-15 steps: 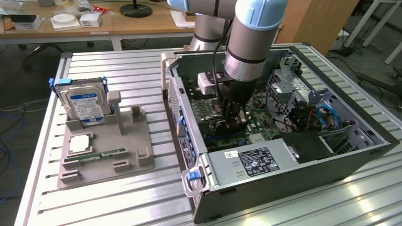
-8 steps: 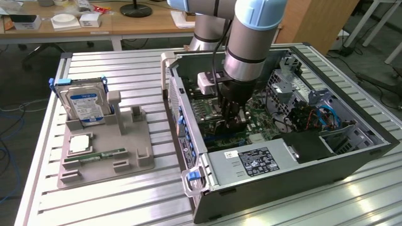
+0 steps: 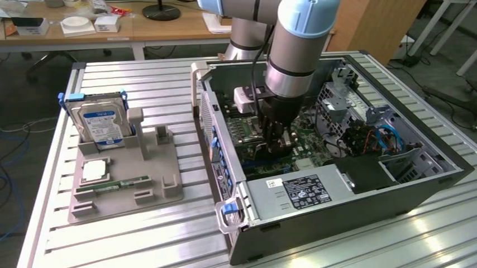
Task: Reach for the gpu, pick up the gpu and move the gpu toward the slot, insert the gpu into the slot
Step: 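Insert the gpu into the slot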
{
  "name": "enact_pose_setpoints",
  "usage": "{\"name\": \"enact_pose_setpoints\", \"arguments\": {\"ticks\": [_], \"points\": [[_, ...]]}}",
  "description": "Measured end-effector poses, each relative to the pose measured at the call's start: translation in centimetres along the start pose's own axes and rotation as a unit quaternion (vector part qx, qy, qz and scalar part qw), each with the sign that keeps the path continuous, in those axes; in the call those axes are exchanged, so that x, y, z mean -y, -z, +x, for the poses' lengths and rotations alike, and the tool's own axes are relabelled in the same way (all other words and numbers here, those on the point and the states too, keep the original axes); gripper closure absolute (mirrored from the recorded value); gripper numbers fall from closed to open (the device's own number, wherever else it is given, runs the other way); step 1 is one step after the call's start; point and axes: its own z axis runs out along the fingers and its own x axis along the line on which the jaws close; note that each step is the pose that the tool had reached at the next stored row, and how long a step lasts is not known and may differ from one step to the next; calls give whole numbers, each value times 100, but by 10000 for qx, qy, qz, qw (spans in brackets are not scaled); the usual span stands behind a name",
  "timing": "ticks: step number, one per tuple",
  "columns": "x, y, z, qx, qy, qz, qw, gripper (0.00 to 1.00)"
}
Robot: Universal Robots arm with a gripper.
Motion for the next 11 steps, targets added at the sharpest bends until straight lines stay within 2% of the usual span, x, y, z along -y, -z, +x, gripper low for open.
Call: {"name": "enact_pose_setpoints", "arguments": {"ticks": [11], "points": [[0,-24,-2,1,0,0,10000,74]]}}
